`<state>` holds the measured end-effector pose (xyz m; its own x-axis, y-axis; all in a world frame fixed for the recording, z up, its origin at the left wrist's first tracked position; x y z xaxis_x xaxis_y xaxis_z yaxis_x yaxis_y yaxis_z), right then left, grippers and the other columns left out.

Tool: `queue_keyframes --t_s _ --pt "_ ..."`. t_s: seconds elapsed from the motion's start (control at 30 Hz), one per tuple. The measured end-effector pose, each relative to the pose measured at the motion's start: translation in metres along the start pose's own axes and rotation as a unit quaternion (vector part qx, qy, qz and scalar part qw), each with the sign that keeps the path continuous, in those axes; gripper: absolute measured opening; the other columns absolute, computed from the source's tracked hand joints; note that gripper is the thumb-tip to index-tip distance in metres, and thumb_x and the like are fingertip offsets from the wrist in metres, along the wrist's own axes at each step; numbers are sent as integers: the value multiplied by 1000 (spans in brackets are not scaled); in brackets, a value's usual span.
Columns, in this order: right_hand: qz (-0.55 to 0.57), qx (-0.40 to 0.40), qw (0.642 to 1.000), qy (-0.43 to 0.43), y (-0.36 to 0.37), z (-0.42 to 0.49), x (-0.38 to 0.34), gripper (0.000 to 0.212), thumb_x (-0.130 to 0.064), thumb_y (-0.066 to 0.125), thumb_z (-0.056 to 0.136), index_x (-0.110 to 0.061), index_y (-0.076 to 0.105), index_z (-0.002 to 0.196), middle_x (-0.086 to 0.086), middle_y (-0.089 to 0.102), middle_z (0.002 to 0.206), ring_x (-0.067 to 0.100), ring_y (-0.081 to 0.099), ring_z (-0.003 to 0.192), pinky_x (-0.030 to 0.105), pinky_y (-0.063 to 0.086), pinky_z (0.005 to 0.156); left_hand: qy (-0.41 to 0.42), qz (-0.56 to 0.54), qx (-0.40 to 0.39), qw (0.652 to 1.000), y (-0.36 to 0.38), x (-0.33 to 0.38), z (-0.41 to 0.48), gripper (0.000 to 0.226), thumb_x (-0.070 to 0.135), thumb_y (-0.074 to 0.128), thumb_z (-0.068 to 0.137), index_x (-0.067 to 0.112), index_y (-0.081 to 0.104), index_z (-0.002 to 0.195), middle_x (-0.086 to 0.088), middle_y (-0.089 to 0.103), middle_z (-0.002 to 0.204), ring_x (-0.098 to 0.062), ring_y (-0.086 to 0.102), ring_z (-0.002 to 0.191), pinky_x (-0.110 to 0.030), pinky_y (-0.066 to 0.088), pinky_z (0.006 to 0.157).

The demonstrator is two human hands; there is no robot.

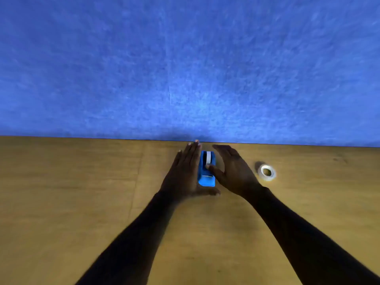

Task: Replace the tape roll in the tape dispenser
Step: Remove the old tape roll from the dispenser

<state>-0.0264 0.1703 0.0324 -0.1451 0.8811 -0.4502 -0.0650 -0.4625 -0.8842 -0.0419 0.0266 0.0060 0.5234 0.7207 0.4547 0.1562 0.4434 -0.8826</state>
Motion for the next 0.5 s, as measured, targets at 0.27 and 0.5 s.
queue_keyframes --t_s 0.27,0.5 --pt "17 2 999 -43 14 17 9 49 -35 66 87 -13 54 129 7 60 125 20 54 114 21 35 90 -15 -32 0 999 19 -11 9 133 80 68 61 7 12 157 -8 15 167 -21 10 154 -43 10 125" --pt "60 -28 996 -59 5 28 14 44 -29 77 78 -15 64 118 3 66 113 15 59 102 22 41 84 -20 -41 22 999 14 -13 10 123 84 67 58 15 27 151 0 41 153 -16 35 142 -41 21 122"
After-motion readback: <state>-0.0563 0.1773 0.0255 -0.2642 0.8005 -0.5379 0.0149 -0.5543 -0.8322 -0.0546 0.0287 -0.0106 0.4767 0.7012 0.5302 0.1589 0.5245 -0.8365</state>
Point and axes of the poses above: each hand's wrist, its own z-axis towards the middle knuckle, its own y-axis out of the palm, x = y × z, the point moved 5 cm from there along z, towards the middle knuckle
